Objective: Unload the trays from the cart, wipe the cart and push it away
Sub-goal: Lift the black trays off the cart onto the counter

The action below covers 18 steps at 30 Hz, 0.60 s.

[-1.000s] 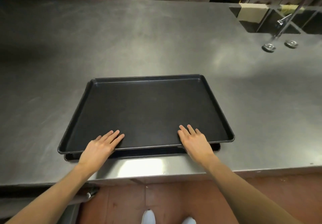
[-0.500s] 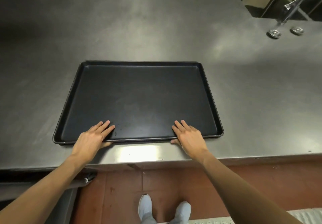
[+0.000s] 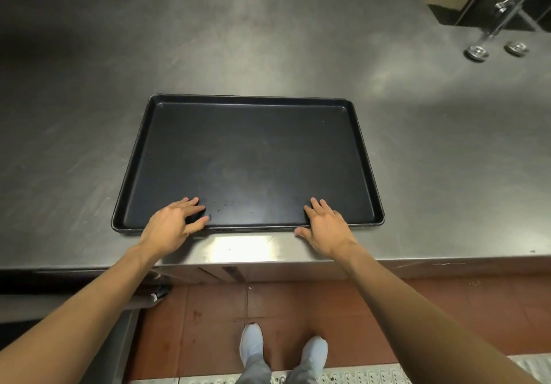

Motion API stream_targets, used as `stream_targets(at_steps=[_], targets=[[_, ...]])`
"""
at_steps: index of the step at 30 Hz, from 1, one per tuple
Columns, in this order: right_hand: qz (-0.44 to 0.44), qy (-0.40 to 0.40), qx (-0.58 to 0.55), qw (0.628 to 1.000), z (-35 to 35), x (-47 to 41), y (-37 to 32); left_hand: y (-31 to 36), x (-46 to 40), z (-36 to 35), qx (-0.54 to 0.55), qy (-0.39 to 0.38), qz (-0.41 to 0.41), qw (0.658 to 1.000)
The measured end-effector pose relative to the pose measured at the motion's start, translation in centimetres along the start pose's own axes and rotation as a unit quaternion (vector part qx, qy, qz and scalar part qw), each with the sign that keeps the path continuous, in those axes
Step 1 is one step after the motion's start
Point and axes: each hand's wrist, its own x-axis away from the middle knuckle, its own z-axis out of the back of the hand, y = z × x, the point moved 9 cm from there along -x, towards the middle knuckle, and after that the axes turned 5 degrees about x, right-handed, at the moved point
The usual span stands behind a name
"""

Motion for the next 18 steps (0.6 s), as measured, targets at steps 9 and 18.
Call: stream_targets(at_steps=[9,18], targets=[[-0.058,0.103,-0.335,0.935,8.6,2.8,-2.9,2.4,1.3,4.8,0.323,0.089,0.152,0.93],[0.044,0.174,-0.545,0.819,17.0,10.2,-6.4,9.6,11.4,15.9,0.589,0.221,0.09,0.772]])
